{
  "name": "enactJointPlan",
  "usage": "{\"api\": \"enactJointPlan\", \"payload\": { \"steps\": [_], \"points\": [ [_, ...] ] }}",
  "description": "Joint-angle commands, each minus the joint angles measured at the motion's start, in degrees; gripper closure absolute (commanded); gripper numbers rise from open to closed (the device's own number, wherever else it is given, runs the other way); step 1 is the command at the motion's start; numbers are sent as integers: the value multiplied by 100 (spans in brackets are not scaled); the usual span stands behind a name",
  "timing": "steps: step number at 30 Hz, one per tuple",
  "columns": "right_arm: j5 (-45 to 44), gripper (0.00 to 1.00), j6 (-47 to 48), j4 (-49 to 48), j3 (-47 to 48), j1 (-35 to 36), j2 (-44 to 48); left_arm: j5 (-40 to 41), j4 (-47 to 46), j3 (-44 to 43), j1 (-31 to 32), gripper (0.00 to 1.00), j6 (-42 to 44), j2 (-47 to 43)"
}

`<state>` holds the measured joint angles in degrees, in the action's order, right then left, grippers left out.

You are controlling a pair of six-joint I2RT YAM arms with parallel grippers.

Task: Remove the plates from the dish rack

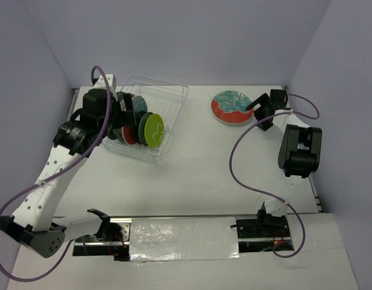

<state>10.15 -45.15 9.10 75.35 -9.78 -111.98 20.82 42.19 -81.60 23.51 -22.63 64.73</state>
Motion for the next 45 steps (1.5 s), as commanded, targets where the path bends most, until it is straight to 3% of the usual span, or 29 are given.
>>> {"api": "enactJointPlan", "payload": {
  "steps": [1, 4, 7, 12, 17, 22, 26, 29, 30, 39, 41, 45],
  "points": [
    [-1959, 0, 313, 1285, 375, 300, 931, 255, -19, -461, -241, 1, -66, 600],
    [-2307, 0, 515, 1498, 209, 441, 1590, 475, 96, -856, -285, 1, 74, 1049],
    [-2079, 0, 1156, 1094, -301, 784, 2379, 817, 228, -1269, -294, 4, 197, 1664],
    [-2061, 0, 1868, 883, -1074, 1934, 3375, 1090, 360, -1868, -276, 14, 277, 2657],
    [-1877, 1, 2062, 795, -1593, 2603, 4052, 1302, 334, -2000, -294, 19, 443, 3036],
    [-1859, 2, 2036, 663, -1954, 2832, 4666, 1258, 280, -2009, -390, 30, 470, 3397],
    [-1947, 2, 2027, 680, -2024, 3008, 5027, 1346, 351, -2035, -461, 32, 453, 3678],
    [-1991, 2, 2054, 751, -1998, 3149, 5273, 1460, 420, -1991, -479, 46, 427, 3845],
    [-2060, 2, 2062, 794, -1989, 3201, 5327, 1469, 456, -2000, -479, 56, 418, 3872],
    [-2246, 2, 2054, 927, -1963, 3281, 5810, 1855, 518, -1780, -461, 94, 479, 3608],
    [-2211, 2, 2019, 927, -1972, 3290, 5846, 1864, 483, -1763, -444, 100, 602, 3530],
    [-2158, 2, 1966, 918, -1998, 3316, 5890, 1943, 438, -1824, -356, 100, 804, 3397]
  ]
}}
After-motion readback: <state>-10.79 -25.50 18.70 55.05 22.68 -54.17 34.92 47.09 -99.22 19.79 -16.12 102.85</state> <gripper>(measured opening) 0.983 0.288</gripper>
